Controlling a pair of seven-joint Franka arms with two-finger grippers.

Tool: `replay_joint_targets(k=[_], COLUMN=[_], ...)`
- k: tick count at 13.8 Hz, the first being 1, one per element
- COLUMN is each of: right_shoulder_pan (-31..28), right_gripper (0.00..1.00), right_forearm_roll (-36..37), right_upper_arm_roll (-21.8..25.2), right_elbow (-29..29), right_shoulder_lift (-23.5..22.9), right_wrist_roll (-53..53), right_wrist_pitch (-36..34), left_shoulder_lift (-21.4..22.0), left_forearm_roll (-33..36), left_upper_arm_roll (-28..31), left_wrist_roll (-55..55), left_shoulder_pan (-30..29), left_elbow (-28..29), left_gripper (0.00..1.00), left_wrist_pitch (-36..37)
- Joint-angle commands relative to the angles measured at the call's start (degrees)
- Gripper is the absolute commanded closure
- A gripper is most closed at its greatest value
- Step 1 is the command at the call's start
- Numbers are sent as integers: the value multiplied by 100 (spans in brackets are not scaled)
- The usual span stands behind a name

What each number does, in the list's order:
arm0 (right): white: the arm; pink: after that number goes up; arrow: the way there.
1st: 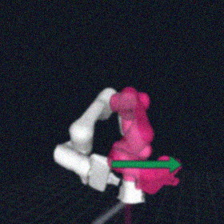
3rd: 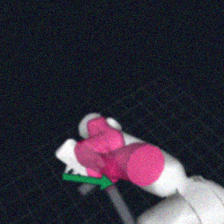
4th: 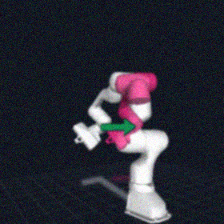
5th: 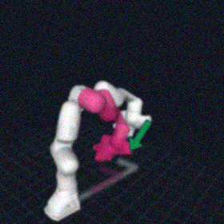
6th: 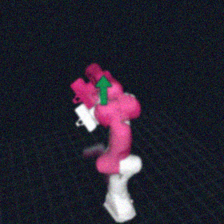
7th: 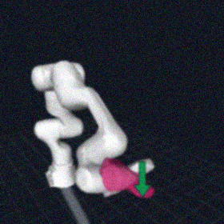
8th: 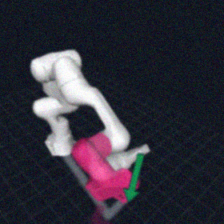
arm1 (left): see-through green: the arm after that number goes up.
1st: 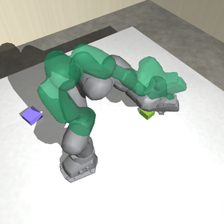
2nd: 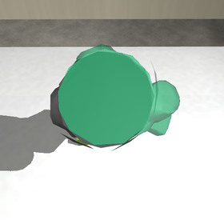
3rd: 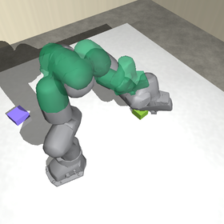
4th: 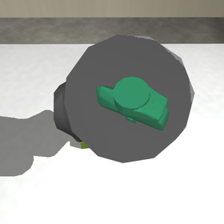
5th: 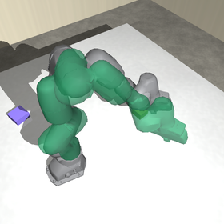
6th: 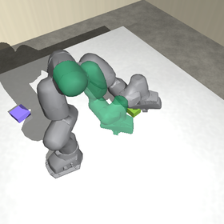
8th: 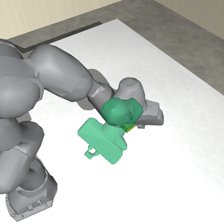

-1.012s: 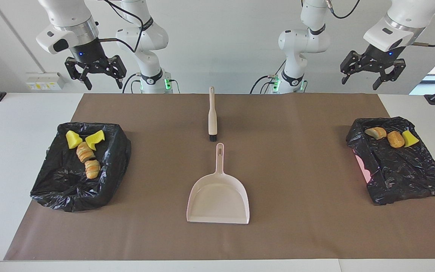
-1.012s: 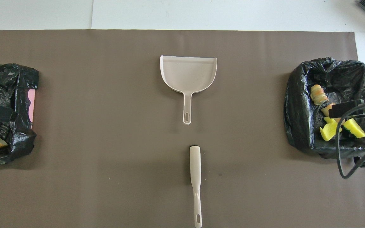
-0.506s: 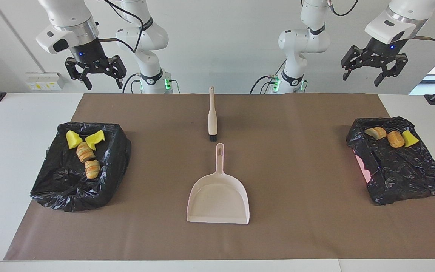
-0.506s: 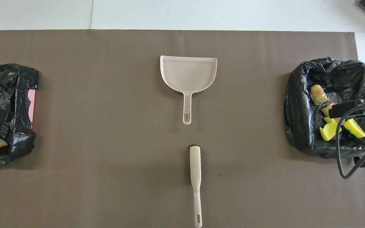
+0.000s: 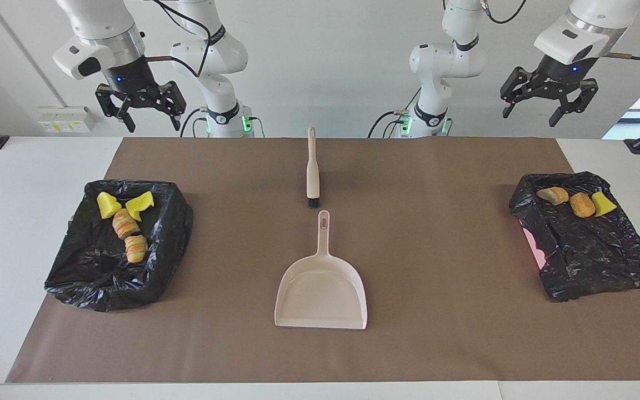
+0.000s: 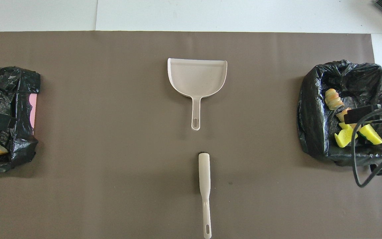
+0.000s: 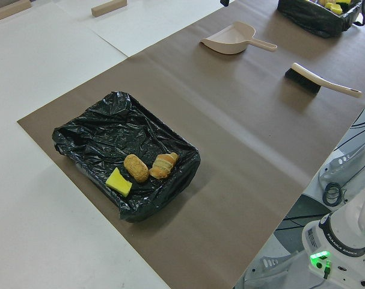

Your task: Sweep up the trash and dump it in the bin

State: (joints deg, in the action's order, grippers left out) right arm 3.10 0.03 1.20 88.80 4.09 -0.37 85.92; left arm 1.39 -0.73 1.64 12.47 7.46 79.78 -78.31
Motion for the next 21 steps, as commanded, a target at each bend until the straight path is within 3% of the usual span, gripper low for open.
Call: replay_joint_targets(k=[1, 7, 21], right_shoulder_pan=[-55, -55, -55], right_gripper=[0, 0, 0], right_forearm_roll=[-29, -29, -29], right_upper_arm_roll=[-23, -23, -23], right_elbow=[146, 146, 146], right_shoulder_lift=[127, 127, 127], right_wrist_roll=[-51, -59, -59], right_wrist_pitch=[47, 47, 47], left_shoulder_lift=[-16, -25, 19], left_forearm_roll=[-15, -6, -15], left_upper_arm_roll=[-58, -453, -445], left_wrist_roll=[-43, -43, -69], left_shoulder_pan=[-96, -526, -526], left_elbow=[-50, -68, -24], left_gripper=[0, 0, 0], left_wrist_pitch=[18, 97, 88])
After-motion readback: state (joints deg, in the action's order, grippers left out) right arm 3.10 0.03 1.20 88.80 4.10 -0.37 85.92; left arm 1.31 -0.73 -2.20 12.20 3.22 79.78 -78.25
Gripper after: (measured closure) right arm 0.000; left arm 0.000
